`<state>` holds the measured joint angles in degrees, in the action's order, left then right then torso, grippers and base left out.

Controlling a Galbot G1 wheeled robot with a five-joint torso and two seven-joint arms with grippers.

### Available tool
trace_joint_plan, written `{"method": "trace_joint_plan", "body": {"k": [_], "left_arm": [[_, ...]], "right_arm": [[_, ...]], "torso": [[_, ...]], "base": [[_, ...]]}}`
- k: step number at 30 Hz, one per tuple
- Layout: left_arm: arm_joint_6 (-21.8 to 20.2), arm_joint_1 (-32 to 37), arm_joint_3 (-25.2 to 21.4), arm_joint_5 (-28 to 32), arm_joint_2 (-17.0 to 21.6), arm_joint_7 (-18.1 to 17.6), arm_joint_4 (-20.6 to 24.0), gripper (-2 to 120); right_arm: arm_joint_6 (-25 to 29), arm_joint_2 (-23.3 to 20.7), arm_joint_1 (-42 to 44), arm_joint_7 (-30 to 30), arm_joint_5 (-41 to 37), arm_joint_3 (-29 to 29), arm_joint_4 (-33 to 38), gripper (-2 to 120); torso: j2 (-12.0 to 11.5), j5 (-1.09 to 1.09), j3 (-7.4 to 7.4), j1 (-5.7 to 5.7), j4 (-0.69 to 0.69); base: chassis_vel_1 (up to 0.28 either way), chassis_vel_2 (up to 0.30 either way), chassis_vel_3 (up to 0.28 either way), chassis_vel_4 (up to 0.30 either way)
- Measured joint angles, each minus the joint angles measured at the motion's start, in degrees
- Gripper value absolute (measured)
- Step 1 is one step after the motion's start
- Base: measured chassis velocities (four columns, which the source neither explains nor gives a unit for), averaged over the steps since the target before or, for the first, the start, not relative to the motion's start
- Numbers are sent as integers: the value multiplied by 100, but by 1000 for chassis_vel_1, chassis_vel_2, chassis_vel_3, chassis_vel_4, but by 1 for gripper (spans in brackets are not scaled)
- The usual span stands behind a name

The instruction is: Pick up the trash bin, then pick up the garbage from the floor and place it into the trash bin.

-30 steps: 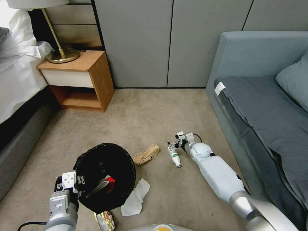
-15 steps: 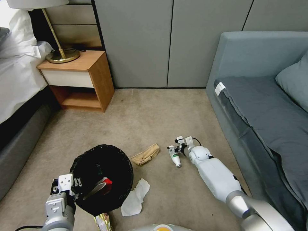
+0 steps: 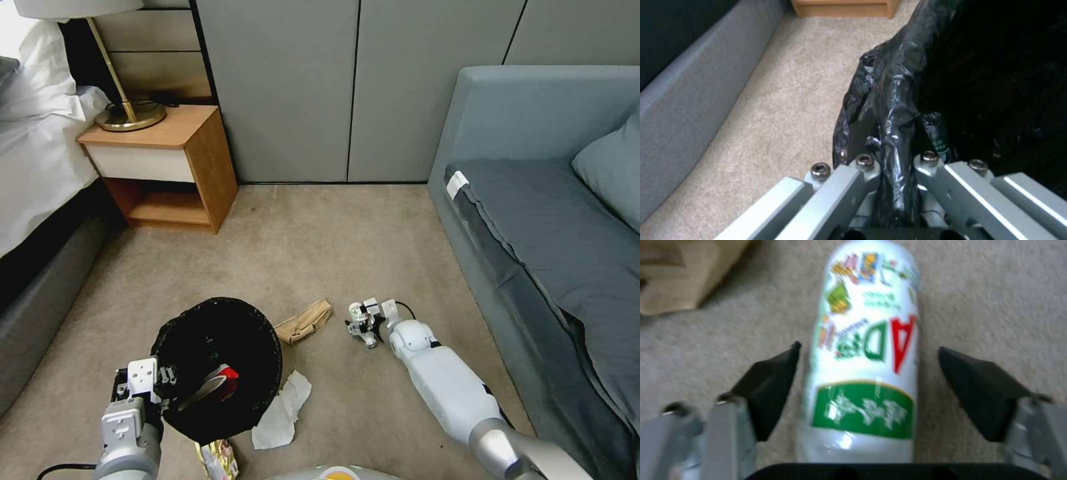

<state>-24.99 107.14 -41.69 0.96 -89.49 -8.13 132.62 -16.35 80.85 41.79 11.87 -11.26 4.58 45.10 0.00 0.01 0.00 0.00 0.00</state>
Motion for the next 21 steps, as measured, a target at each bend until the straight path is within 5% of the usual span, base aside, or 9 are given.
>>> {"method": "trace_joint_plan", "body": {"k": [10, 21], "left_arm": [[1, -11, 77, -31, 8, -2, -6, 1], [-21, -10, 153, -84, 12, -3, -2, 1]], "right_arm": [[238, -15, 37, 51, 143, 241, -200, 41], [289, -63, 82, -2, 140, 266, -48, 35]], "torso": [[1, 0, -1, 0, 1], [0, -1, 0, 0, -1]], "base": [[0, 0, 0, 0], [0, 0, 0, 0]]}}
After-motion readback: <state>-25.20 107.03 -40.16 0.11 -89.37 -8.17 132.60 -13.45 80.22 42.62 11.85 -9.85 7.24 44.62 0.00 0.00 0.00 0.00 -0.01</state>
